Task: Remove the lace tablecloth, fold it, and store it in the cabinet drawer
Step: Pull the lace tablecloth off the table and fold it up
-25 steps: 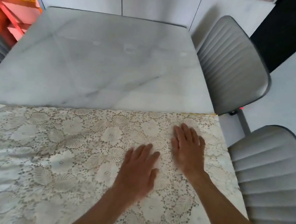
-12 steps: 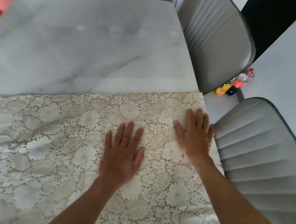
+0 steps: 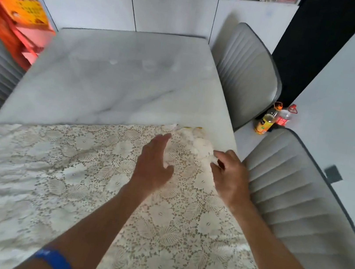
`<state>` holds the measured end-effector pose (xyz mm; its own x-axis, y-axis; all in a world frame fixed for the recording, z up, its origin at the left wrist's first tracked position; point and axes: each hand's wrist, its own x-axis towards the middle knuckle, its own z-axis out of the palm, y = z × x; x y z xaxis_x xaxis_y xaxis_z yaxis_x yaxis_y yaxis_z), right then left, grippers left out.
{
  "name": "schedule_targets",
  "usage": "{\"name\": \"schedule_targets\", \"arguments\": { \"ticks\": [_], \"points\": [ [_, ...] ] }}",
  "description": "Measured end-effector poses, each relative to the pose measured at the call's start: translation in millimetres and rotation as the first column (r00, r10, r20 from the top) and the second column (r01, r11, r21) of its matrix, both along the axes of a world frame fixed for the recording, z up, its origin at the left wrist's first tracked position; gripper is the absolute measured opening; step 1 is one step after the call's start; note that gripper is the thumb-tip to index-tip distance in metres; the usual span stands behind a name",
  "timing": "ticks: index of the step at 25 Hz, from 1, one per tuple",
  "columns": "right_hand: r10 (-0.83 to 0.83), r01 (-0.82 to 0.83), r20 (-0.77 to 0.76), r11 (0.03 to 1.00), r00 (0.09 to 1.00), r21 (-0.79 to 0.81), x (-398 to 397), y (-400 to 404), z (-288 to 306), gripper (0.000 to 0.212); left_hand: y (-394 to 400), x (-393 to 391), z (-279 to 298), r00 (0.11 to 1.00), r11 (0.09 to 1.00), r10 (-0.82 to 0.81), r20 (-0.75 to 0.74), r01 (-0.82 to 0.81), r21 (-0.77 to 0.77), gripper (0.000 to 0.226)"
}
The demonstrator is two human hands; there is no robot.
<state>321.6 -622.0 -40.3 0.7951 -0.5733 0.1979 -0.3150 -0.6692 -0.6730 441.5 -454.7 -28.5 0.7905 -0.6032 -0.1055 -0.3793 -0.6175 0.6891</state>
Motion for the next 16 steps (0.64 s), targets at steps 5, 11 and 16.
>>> {"name": "schedule_targets", "arguments": {
  "ticks": [5, 11, 16],
  "points": [
    [0.241, -0.228, 0.125, 0.967, 0.963, -0.11, -46.3, 83.4, 81.8, 0.029, 33.8, 3.4, 131.7, 0.88, 0.913, -0.408, 0.242, 0.392, 0.112, 0.039],
    [0.154, -0.151, 0.15, 0.988, 0.977, -0.029, -100.7, 163.8, 158.6, 0.014, 135.9, -37.5, 219.5, 0.86, 0.868, -0.49, 0.143, 0.496, -0.008, 0.008],
    [0.082, -0.092, 0.106, 0.991, 0.991, 0.093, -150.8, 219.5, 190.7, 0.007, 213.0, -114.3, 284.7, 0.879, 0.915, -0.357, 0.317, 0.396, -0.069, 0.01]
  ]
}}
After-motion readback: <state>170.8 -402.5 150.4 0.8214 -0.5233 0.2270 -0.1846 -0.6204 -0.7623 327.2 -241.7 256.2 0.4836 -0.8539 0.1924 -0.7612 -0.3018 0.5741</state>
